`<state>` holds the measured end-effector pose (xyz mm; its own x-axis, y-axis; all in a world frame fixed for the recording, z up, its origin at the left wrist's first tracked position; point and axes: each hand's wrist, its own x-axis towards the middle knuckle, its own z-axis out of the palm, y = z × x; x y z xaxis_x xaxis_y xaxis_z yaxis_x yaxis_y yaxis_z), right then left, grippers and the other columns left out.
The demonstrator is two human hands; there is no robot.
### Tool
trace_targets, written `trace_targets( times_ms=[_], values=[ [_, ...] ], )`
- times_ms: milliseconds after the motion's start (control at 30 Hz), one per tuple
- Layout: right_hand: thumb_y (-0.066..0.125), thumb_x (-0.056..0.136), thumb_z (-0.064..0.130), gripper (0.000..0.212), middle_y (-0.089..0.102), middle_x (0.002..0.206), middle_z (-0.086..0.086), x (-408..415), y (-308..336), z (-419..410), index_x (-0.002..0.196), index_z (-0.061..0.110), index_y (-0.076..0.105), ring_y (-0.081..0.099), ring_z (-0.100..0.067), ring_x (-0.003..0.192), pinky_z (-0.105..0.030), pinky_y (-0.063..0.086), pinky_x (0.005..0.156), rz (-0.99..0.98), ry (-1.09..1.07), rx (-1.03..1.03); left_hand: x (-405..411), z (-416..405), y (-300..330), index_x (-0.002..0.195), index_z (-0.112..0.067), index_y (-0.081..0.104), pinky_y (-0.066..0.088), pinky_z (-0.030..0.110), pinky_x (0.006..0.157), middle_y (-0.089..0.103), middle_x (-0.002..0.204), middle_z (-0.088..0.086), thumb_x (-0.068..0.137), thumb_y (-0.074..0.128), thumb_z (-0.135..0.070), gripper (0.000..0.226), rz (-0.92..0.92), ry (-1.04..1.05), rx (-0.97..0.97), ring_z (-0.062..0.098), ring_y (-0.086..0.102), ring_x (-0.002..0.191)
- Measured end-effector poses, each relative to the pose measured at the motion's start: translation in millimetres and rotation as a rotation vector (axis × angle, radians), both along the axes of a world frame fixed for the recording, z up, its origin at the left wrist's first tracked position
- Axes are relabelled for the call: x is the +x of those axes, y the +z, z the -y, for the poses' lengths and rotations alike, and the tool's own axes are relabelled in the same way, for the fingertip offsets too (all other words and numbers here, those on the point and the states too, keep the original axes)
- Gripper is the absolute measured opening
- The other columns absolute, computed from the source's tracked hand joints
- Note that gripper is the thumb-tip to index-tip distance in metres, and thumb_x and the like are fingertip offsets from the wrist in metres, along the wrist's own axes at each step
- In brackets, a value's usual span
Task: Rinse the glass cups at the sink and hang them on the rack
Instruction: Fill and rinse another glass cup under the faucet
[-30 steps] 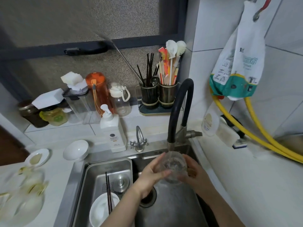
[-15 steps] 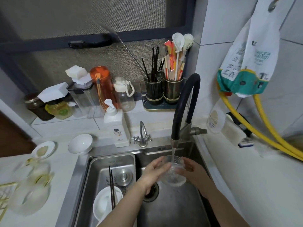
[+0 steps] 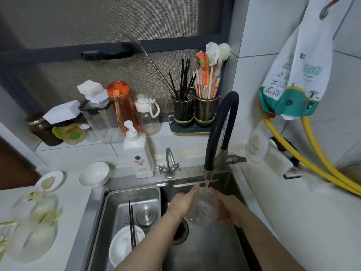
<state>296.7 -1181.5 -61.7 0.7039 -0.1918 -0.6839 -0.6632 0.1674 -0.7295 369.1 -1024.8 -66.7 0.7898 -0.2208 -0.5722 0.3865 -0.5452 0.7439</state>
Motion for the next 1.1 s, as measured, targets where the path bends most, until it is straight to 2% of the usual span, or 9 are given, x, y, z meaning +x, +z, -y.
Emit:
trace_targets(
  times_ms=[133,233,300,400,500,633,833,1000,1100],
  values=[
    [0.069,0.076,0.055,0.059,0.073,0.089,-0.017,-6,-2,-2,0.104,0.003,0.071,0.070,-0.026,0.075,-0.035,0.057,0.065,0.011,0.013,0.075,5,0,11,0.133,-0.007,0.055,0.043,0.037,0.105,0.060,0.132,0.013,0.062,0.038,-0.093,0.113,-0.028,-0.135,0.146,0.029,0.057,0.120],
    [0.067,0.079,0.053,0.050,0.070,0.068,-0.010,-8,2,-3,0.086,0.003,0.070,0.068,-0.020,0.062,-0.033,0.056,0.060,0.052,0.009,0.120,8,-3,19,0.119,-0.011,0.066,0.051,0.036,0.097,0.069,0.117,0.010,0.044,0.041,-0.099,0.118,0.001,-0.193,0.125,0.026,0.066,0.105],
    [0.065,0.084,0.046,0.041,0.062,0.052,-0.001,-12,8,-1,0.071,0.008,0.064,0.062,-0.013,0.048,-0.027,0.051,0.051,0.103,0.006,0.130,10,-7,22,0.111,-0.014,0.070,0.056,0.029,0.081,0.073,0.103,0.003,0.054,0.053,-0.092,0.098,0.018,-0.224,0.062,0.017,0.069,0.090],
    [0.073,0.072,0.047,0.044,0.063,0.064,-0.004,-15,13,2,0.080,0.004,0.067,0.059,-0.014,0.054,-0.026,0.050,0.053,0.194,0.024,0.054,7,-11,25,0.118,-0.016,0.066,0.049,0.014,0.053,0.067,0.096,-0.006,0.084,0.064,-0.056,0.053,0.003,-0.272,-0.090,0.003,0.062,0.073],
    [0.076,0.067,0.044,0.053,0.069,0.086,-0.004,-24,14,7,0.104,0.007,0.069,0.063,-0.011,0.067,-0.023,0.050,0.057,0.286,0.019,-0.071,1,-7,22,0.121,-0.016,0.063,0.050,0.014,0.067,0.066,0.107,-0.002,0.087,0.071,-0.025,0.036,-0.005,-0.278,-0.280,0.006,0.061,0.087],
    [0.079,0.073,0.034,0.049,0.070,0.108,0.004,-43,7,8,0.118,0.029,0.061,0.068,-0.012,0.095,-0.020,0.052,0.066,0.426,-0.024,-0.155,-8,2,17,0.127,-0.022,0.054,0.051,0.018,0.088,0.063,0.119,-0.008,0.080,0.075,-0.004,0.054,0.037,-0.307,-0.424,0.005,0.059,0.109],
    [0.081,0.074,0.023,0.056,0.066,0.114,0.010,-29,16,-19,0.123,0.029,0.054,0.065,-0.003,0.102,-0.022,0.056,0.083,0.559,0.079,-0.251,-8,-32,1,0.136,-0.027,0.052,0.043,0.028,0.107,0.054,0.139,-0.012,0.067,0.086,-0.013,0.078,0.016,-0.143,-0.601,0.006,0.046,0.131],
    [0.079,0.076,0.031,0.056,0.064,0.119,0.015,-5,39,-20,0.124,0.042,0.054,0.061,-0.001,0.107,-0.018,0.050,0.082,0.594,0.144,-0.289,-1,-34,12,0.133,-0.033,0.051,0.047,0.024,0.096,0.053,0.136,-0.015,0.073,0.075,-0.013,0.068,0.006,-0.060,-0.715,-0.005,0.056,0.117],
    [0.080,0.072,0.039,0.051,0.068,0.111,0.015,-18,44,-5,0.117,0.044,0.057,0.066,-0.006,0.101,-0.031,0.054,0.087,0.609,0.101,-0.293,-5,-15,17,0.134,-0.036,0.051,0.041,0.036,0.108,0.054,0.137,-0.009,0.072,0.082,-0.021,0.071,0.032,-0.142,-0.659,0.011,0.052,0.127]
  ],
)
